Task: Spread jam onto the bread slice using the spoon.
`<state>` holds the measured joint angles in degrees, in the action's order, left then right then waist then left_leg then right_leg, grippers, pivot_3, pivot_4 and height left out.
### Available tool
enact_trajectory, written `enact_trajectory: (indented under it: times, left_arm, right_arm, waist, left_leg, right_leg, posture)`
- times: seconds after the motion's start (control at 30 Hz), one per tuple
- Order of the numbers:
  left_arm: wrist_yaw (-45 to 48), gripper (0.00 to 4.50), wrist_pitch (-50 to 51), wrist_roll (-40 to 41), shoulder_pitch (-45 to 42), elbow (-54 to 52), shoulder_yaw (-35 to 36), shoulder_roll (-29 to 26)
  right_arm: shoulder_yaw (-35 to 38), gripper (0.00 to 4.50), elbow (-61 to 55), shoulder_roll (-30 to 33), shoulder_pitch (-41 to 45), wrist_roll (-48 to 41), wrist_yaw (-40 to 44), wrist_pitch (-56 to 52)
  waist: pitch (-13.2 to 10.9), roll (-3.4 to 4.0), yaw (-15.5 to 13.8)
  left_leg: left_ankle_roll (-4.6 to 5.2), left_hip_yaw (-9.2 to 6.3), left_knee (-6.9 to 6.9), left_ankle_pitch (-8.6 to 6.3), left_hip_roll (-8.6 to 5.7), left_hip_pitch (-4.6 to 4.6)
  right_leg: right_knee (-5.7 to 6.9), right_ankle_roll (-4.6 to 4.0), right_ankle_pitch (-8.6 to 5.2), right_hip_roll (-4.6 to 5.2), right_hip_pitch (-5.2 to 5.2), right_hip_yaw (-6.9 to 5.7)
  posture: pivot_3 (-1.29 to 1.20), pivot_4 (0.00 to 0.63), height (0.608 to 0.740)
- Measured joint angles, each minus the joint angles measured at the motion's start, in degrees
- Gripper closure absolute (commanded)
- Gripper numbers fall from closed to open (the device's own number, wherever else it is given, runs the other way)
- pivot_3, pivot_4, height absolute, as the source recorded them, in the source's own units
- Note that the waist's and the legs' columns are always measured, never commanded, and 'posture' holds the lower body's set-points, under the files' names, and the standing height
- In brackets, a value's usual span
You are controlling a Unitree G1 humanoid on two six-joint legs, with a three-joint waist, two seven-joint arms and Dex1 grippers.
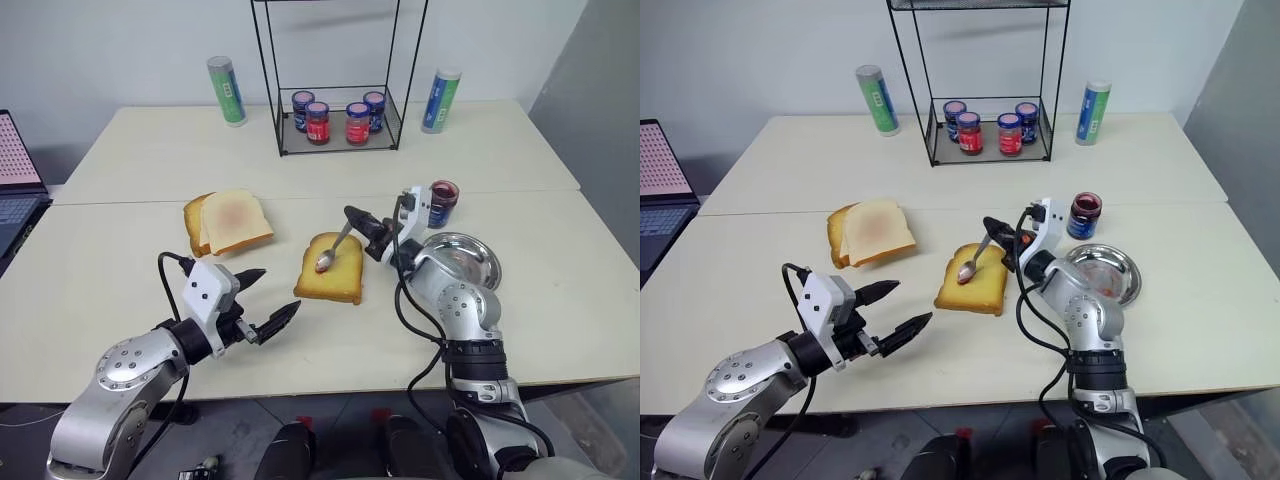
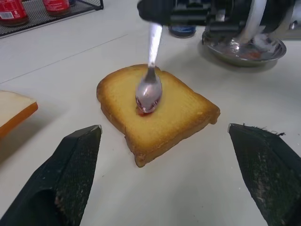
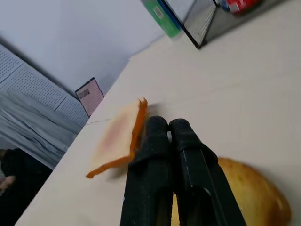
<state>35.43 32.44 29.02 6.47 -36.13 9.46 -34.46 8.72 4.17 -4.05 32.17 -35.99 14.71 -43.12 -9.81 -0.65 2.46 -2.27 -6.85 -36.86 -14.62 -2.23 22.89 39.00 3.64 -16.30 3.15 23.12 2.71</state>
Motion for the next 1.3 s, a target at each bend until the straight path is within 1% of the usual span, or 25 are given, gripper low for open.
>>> enact_trajectory:
  times: [0.13, 0.3, 0.5, 0.6, 0.73, 0.87, 1.0, 1.13, 1.27, 1.3]
  left_arm:
    - [-0.4, 0.0, 0.2, 0.1, 0.6, -0.5, 0.1, 0.0]
    - [-1.0, 0.0, 0.9, 0.2, 0.6, -1.6, 0.1, -0.2]
    - [-1.0, 0.0, 1.0, 0.2, 0.5, -1.6, 0.1, -0.4]
    - [-1.0, 0.0, 1.0, 0.2, 0.3, -1.6, 0.1, -0.4]
    - [-0.9, 0.0, 1.0, 0.2, 0.2, -1.6, 0.1, -0.4]
    - [-0.7, 0.0, 1.0, 0.2, 0.3, -1.6, 0.1, -0.5]
    - [-0.5, 0.0, 1.0, 0.2, 0.4, -1.6, 0.1, -0.6]
    - [-0.4, 0.0, 1.0, 0.2, 0.7, -1.6, 0.1, -0.6]
    - [-0.3, 0.0, 1.0, 0.2, 0.7, -1.6, 0.1, -0.6]
    - [-0.3, 0.0, 1.0, 0.2, 0.8, -1.6, 0.1, -0.7]
  right_arm:
    - [1.0, 4.34, 2.9, 0.0, -0.1, -0.2, -0.1, 0.3]
    - [1.4, 4.34, 7.5, 1.3, 1.1, 1.2, 0.2, 4.9]
    - [3.7, 4.34, 11.4, 5.6, 5.3, 3.1, 0.0, 9.2]
    - [4.6, 4.34, 12.1, 6.2, 5.8, 3.2, 0.0, 9.5]
    - [4.8, 4.34, 11.1, 5.9, 6.4, 2.1, -0.3, 7.6]
    - [6.5, 4.34, 7.0, 3.2, 6.5, -3.7, -1.5, 1.9]
    - [6.1, 4.34, 3.5, 0.0, 6.3, -8.1, -2.7, -3.6]
    - [2.7, 4.34, 4.3, -1.3, 3.7, -6.8, -2.3, -3.8]
    - [1.1, 4.34, 7.0, -0.6, 2.7, -3.8, -2.0, -2.1]
    - [0.1, 4.34, 7.8, 0.4, 2.7, -2.0, -0.9, 0.2]
  waist:
    - [0.0, 0.0, 0.2]
    - [0.0, 0.01, 0.2]
    - [0.0, 0.0, 0.0]
    - [0.0, 0.0, 0.1]
    - [0.0, 0.0, 0.3]
    - [0.0, 0.01, 0.4]
    - [0.0, 0.01, 0.6]
    - [0.0, 0.01, 0.5]
    - [0.0, 0.01, 0.4]
    - [0.0, 0.02, 0.4]
  left_leg:
    - [0.0, 0.04, 0.01, 0.0, -0.01, -0.01]
    - [0.0, 0.09, 0.0, 0.0, -0.03, -0.02]
    - [0.0, 0.32, -0.01, 0.0, -0.03, -0.02]
    - [0.0, 0.4, 0.0, 0.0, -0.01, -0.02]
    - [0.01, 0.39, 0.0, 0.0, 0.02, -0.01]
    - [0.01, 0.38, 0.02, 0.0, 0.07, 0.0]
    - [0.01, 0.36, 0.03, 0.0, 0.07, 0.0]
    - [0.01, 0.37, 0.02, 0.0, 0.03, 0.0]
    - [0.01, 0.38, 0.01, 0.0, 0.01, 0.0]
    - [0.01, 0.4, 0.02, 0.0, -0.02, -0.01]
  right_leg:
    - [0.0, 0.0, 0.0, -0.02, 0.0, 0.0]
    - [0.01, 0.0, 0.0, -0.02, -0.02, -0.01]
    - [0.0, 0.0, 0.0, -0.02, -0.04, -0.01]
    - [0.01, 0.0, 0.0, -0.03, -0.02, 0.0]
    - [0.01, 0.0, 0.0, -0.03, -0.01, 0.01]
    - [0.01, -0.01, 0.0, -0.03, 0.01, 0.01]
    - [0.01, -0.01, 0.0, -0.03, 0.02, 0.01]
    - [0.01, -0.01, 0.0, -0.03, 0.01, 0.0]
    - [0.01, -0.01, 0.0, -0.03, 0.01, 0.0]
    - [0.01, -0.01, 0.0, -0.03, 0.02, 0.01]
  posture:
    - [0.0, 0.15, 0.74]
    - [0.0, 0.15, 0.74]
    - [0.0, 0.15, 0.74]
    - [0.0, 0.15, 0.74]
    - [0.0, 0.15, 0.74]
    - [0.0, 0.15, 0.74]
    - [0.0, 0.15, 0.74]
    - [0.0, 0.15, 0.74]
    - [0.0, 0.15, 0.74]
    - [0.0, 0.15, 0.74]
